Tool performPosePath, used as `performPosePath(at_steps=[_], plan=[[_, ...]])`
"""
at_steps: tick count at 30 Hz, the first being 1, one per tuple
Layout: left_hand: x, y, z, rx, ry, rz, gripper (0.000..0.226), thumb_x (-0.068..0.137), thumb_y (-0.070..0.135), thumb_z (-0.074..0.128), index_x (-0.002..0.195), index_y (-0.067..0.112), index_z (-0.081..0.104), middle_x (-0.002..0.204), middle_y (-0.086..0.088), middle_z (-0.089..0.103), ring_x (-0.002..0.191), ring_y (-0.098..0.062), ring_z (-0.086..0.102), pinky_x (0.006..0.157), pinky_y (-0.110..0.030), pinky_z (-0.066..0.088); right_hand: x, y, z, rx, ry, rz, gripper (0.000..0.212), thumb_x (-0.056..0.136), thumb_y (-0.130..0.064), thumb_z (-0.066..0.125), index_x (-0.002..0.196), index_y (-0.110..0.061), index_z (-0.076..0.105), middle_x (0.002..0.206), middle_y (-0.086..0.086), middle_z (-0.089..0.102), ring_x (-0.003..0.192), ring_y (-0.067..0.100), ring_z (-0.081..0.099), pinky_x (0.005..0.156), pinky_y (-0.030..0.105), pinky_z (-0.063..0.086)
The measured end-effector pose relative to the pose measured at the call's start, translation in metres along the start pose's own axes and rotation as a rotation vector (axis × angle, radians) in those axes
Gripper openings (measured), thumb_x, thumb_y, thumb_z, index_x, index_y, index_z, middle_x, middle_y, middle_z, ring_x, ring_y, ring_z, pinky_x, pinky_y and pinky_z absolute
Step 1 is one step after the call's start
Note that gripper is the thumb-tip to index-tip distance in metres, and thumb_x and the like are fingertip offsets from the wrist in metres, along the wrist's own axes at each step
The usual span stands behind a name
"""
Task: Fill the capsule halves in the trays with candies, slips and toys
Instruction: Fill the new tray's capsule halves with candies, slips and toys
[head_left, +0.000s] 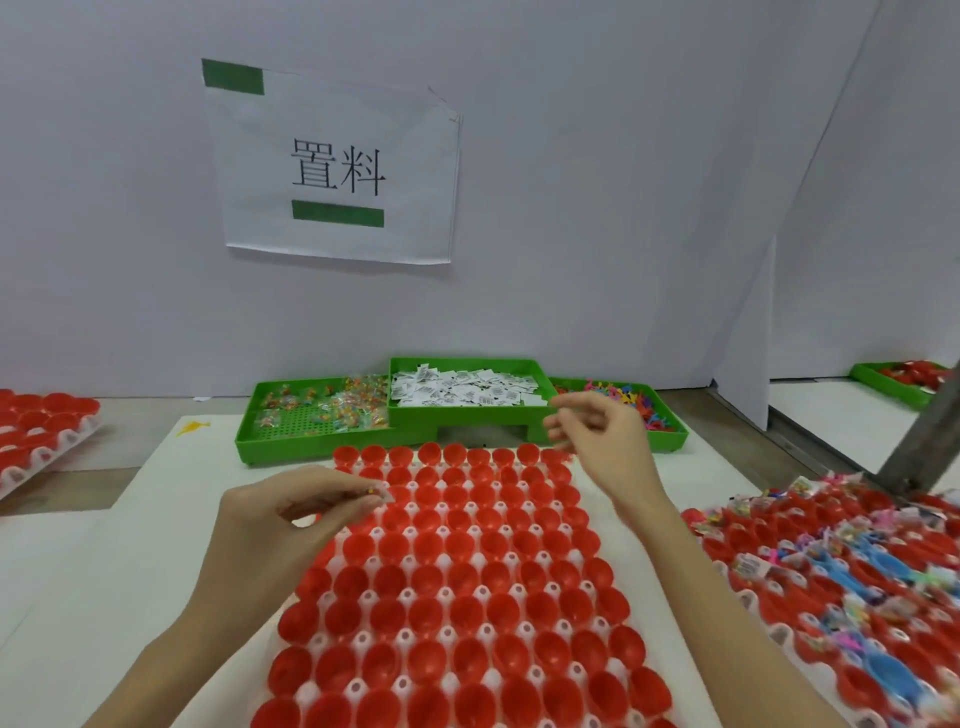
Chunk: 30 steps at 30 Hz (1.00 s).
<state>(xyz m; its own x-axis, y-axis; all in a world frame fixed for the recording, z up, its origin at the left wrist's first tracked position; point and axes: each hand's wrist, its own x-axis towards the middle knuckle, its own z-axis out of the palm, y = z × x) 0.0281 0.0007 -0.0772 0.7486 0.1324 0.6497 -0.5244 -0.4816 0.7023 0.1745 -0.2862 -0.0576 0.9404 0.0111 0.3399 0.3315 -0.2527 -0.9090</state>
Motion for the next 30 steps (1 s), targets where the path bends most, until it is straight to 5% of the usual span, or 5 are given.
performPosePath(at_steps=[8, 11, 20, 26, 30], plan=[[0.000, -0.007, -0.005, 0.023, -0.016, 0.040, 0.016, 0.077, 0.016, 0.083, 0.092, 0.021, 0.083, 0.086, 0.010, 0.078, 0.080, -0.014, 0.075, 0.079, -0.022, 0.059, 0.087, 0.042, -0.034, -0.437, 0.163, 0.037, 0.024, 0.096, 0.007, 0.057, 0.097, -0.002, 0.079, 0.097, 0.016, 0.077, 0.078, 0.019, 0.067, 0.084, 0.033, 0.059], [0.001, -0.010, -0.007, 0.017, 0.002, 0.037, 0.017, 0.077, 0.018, 0.083, 0.093, 0.022, 0.082, 0.088, 0.010, 0.078, 0.082, -0.015, 0.076, 0.079, -0.020, 0.059, 0.105, 0.048, -0.039, -0.580, 0.046, 0.031, 0.017, 0.096, 0.001, 0.064, 0.102, -0.004, 0.079, 0.103, 0.016, 0.077, 0.073, 0.013, 0.063, 0.062, 0.013, 0.050], [0.002, -0.018, -0.011, 0.036, -0.003, 0.028, 0.018, 0.078, 0.019, 0.082, 0.095, 0.026, 0.082, 0.089, 0.010, 0.078, 0.082, -0.017, 0.076, 0.078, -0.026, 0.061, 0.141, 0.051, -0.009, -1.183, -0.289, 0.275, 0.046, 0.092, -0.033, 0.075, 0.124, -0.002, 0.064, 0.121, 0.013, 0.065, 0.100, 0.027, 0.060, 0.083, 0.030, 0.049], [0.002, -0.018, -0.011, 0.024, 0.001, 0.003, 0.018, 0.078, 0.015, 0.083, 0.094, 0.023, 0.083, 0.089, 0.010, 0.078, 0.082, -0.017, 0.076, 0.078, -0.029, 0.061, 0.143, 0.048, -0.003, -1.202, -0.276, 0.345, 0.041, 0.094, -0.030, 0.072, 0.119, -0.001, 0.057, 0.086, 0.005, 0.049, 0.087, 0.025, 0.050, 0.076, 0.029, 0.044], [0.002, -0.016, -0.010, 0.048, -0.011, 0.006, 0.017, 0.078, 0.019, 0.082, 0.094, 0.022, 0.083, 0.088, 0.010, 0.077, 0.083, -0.015, 0.075, 0.079, -0.026, 0.061, 0.138, 0.051, -0.007, -1.100, -0.193, 0.315, 0.022, 0.095, -0.021, 0.069, 0.104, -0.001, 0.065, 0.091, 0.011, 0.062, 0.088, 0.026, 0.059, 0.077, 0.035, 0.051]])
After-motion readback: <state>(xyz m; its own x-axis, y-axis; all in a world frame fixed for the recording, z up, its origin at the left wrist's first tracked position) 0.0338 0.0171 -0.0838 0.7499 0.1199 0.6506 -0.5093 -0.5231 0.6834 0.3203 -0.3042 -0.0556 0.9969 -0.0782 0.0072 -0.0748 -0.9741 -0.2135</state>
